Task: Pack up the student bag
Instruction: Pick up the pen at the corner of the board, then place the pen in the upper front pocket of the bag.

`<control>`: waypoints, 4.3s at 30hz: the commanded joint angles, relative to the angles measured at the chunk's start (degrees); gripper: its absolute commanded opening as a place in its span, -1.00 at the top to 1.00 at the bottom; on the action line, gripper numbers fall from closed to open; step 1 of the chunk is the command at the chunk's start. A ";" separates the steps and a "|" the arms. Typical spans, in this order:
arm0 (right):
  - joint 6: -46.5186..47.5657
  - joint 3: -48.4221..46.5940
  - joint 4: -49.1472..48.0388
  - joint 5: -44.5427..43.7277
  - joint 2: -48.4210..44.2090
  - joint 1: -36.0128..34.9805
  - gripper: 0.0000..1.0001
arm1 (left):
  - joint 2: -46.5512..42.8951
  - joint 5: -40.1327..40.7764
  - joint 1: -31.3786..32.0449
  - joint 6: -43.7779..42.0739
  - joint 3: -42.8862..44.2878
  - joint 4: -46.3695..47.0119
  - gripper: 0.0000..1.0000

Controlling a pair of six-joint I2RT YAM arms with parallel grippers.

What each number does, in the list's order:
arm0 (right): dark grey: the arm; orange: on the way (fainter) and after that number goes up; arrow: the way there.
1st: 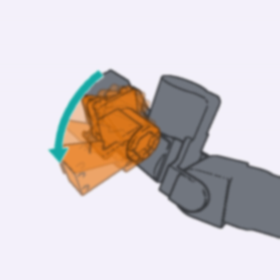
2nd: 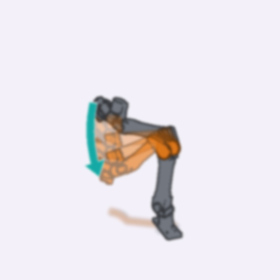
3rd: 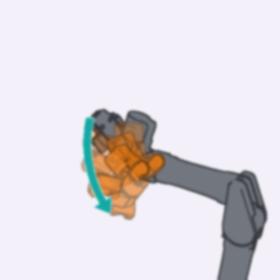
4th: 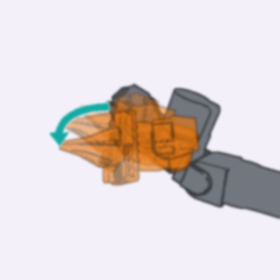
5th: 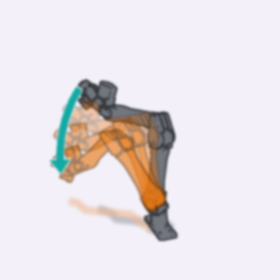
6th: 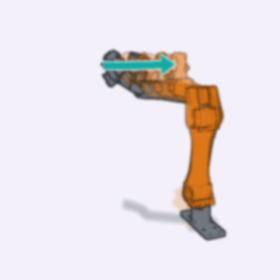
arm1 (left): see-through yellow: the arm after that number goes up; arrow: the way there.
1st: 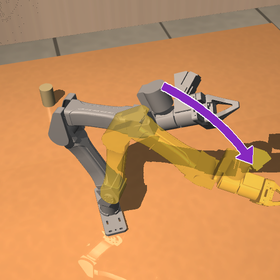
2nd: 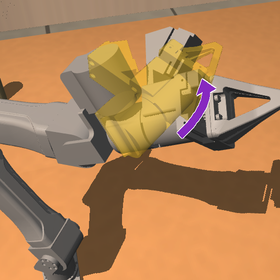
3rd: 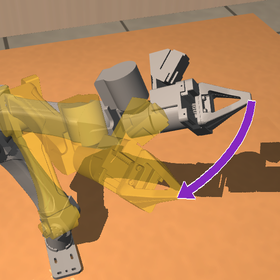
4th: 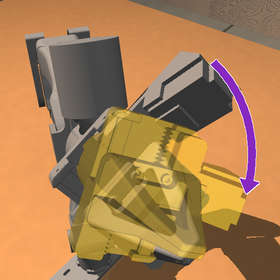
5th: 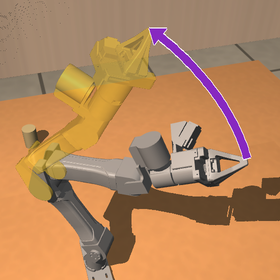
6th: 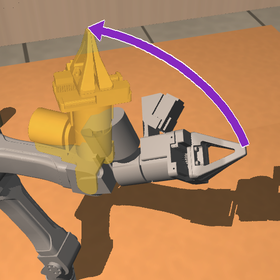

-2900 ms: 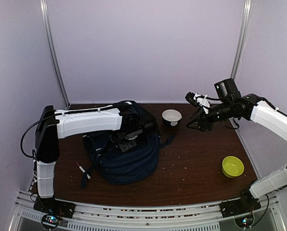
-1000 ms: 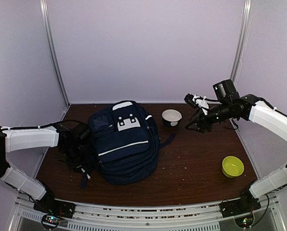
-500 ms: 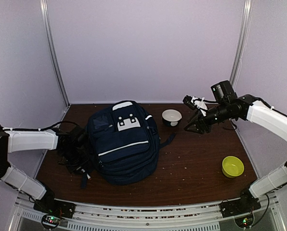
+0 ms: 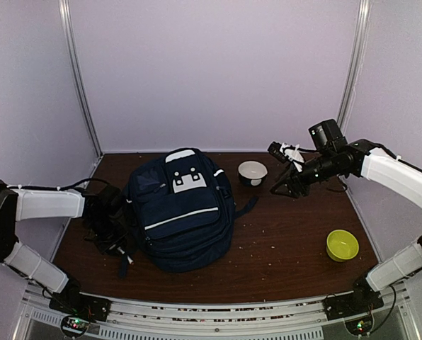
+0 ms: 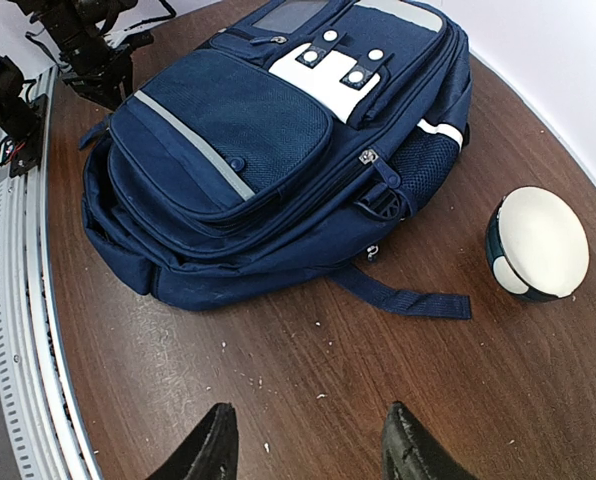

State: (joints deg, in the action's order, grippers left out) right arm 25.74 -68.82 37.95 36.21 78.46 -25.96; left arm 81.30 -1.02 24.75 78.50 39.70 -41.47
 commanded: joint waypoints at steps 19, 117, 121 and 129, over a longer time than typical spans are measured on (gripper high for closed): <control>0.25 0.02 0.97 2.03 0.45 -0.08 0.02 | 7.16 -0.87 -3.60 -32.82 4.39 -7.73 0.93; -0.43 -0.81 1.33 0.27 1.35 -0.41 0.02 | 31.78 35.44 37.47 -78.03 55.84 -22.75 1.00; -0.43 -0.90 1.37 0.35 1.35 -0.43 0.02 | 33.88 41.59 37.47 -77.88 57.37 -23.87 1.00; -0.51 -0.97 1.42 0.53 1.46 -0.41 0.01 | 36.24 41.97 37.47 -78.25 58.26 -24.10 0.92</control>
State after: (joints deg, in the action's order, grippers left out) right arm 25.47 -68.84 39.24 37.15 79.48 -26.28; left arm 116.86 37.47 62.81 0.93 96.33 -65.08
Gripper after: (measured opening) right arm 0.492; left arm 0.084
